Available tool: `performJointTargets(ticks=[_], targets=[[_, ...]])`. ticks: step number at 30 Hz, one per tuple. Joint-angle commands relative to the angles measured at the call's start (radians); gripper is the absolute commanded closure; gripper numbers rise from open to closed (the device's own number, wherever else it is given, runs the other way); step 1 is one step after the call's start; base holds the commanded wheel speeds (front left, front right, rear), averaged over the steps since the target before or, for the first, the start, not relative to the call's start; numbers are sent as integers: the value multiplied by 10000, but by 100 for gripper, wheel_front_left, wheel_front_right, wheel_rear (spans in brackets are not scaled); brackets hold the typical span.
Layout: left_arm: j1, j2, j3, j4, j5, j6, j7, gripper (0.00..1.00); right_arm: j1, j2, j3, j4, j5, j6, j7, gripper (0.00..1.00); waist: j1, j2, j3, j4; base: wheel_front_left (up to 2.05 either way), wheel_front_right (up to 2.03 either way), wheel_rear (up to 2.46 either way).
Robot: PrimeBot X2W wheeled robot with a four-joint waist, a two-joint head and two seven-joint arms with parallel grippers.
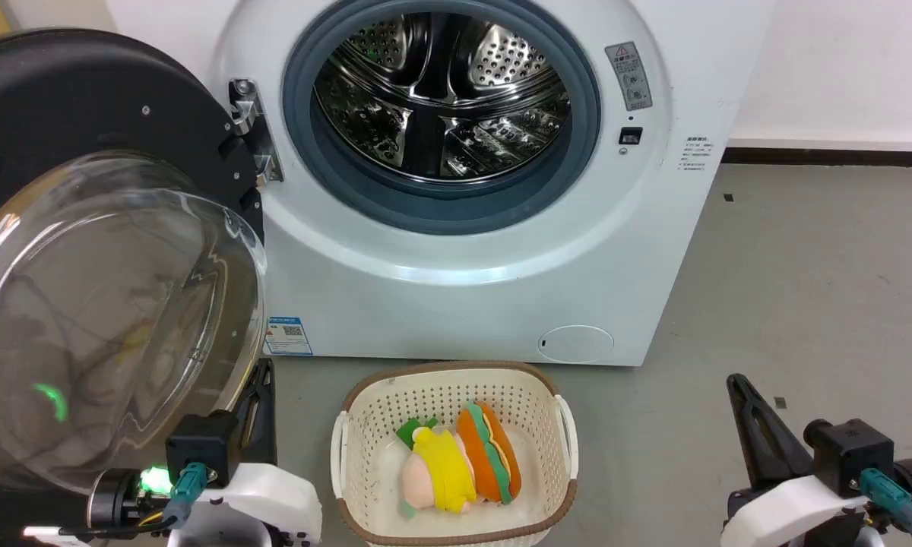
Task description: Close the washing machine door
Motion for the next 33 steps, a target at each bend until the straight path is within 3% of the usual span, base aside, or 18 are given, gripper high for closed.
performJointTargets(ticks=[1,33], targets=[[146,-6,44,-50,66,-42,35,100,-108,42,40,-68,-54,7,35,100,0,-1,-1,-4,0,0,0],[191,-43,235,-76,139,-235,365,100,-143,49,202,-141,-260,8,367,100,0,-1,-26,-77,0,0,0]])
